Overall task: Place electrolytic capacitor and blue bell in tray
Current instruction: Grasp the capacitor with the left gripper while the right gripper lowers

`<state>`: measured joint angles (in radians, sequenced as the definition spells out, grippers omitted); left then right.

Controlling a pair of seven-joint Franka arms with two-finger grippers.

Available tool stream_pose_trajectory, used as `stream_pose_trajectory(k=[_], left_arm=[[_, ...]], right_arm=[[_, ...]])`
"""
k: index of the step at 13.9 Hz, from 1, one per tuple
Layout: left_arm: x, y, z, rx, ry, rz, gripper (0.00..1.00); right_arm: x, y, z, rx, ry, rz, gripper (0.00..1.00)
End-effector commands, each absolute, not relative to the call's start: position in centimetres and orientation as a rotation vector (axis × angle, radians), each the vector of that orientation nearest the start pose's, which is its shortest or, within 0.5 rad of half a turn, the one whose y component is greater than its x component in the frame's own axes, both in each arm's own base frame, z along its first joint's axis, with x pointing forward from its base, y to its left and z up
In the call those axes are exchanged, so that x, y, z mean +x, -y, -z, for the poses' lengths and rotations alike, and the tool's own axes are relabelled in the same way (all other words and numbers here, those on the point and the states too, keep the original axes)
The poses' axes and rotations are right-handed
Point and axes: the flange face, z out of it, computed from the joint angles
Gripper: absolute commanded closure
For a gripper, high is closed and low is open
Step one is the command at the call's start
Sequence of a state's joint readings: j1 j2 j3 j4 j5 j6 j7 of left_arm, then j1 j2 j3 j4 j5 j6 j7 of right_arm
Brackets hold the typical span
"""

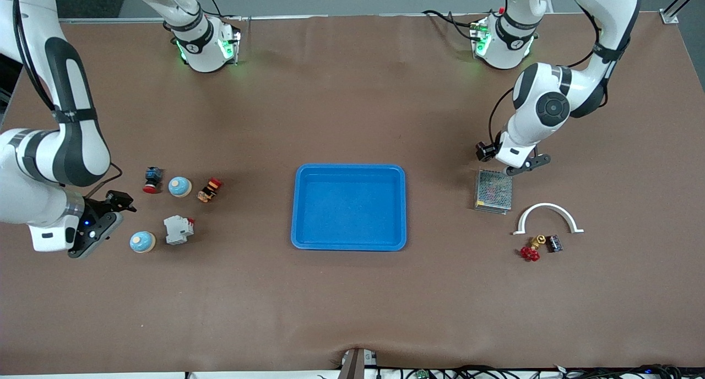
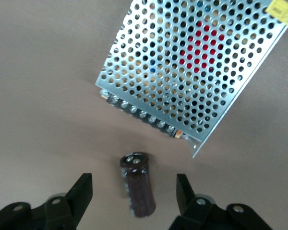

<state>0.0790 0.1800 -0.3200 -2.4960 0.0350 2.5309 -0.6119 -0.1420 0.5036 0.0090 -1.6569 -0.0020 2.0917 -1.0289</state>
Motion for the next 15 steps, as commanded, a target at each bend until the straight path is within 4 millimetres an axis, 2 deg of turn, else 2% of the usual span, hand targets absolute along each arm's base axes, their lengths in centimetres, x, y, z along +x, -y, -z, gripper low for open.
stream_pose_trajectory(k=[1, 4, 6, 7, 8, 9, 11, 13, 15], left_arm=[[43.6, 11.9, -19.1, -3.087, 0.578, -0.213, 0.26], [42.9, 12.1, -18.5, -3.083, 0.566, -0.235, 0.33], [42.2, 12.2, -18.1, -3.076, 0.559, -0.254, 0.46], [41.9, 12.2, -18.0, -3.074, 0.554, -0.261, 0.58], [41.7, 12.3, -17.9, -3.073, 0.548, -0.267, 0.81], [41.6, 12.3, -18.0, -3.07, 0.55, -0.268, 1.0], [41.8, 12.4, -18.4, -3.062, 0.589, -0.258, 1.0], [43.0, 13.1, -19.6, -3.077, 0.594, -0.203, 1.0], [44.9, 15.2, -21.4, -3.09, 0.637, -0.146, 1.0]], right_arm=[[66.8, 9.4, -29.0, -2.76, 1.423, -0.069, 0.0], [66.9, 9.7, -26.7, -2.732, 1.469, -0.07, 0.0], [67.2, 9.9, -25.4, -2.73, 1.499, -0.049, 0.0], [67.4, 9.9, -24.9, -2.726, 1.518, -0.035, 0.0], [67.3, 10.0, -24.3, -2.725, 1.518, -0.037, 0.0], [67.4, 10.1, -23.9, -2.725, 1.516, -0.035, 0.0], [67.5, 10.1, -23.1, -2.729, 1.521, -0.024, 0.0], [67.5, 10.2, -22.4, -2.729, 1.521, -0.021, 0.0], [67.5, 10.1, -22.0, -2.726, 1.525, -0.023, 0.0]])
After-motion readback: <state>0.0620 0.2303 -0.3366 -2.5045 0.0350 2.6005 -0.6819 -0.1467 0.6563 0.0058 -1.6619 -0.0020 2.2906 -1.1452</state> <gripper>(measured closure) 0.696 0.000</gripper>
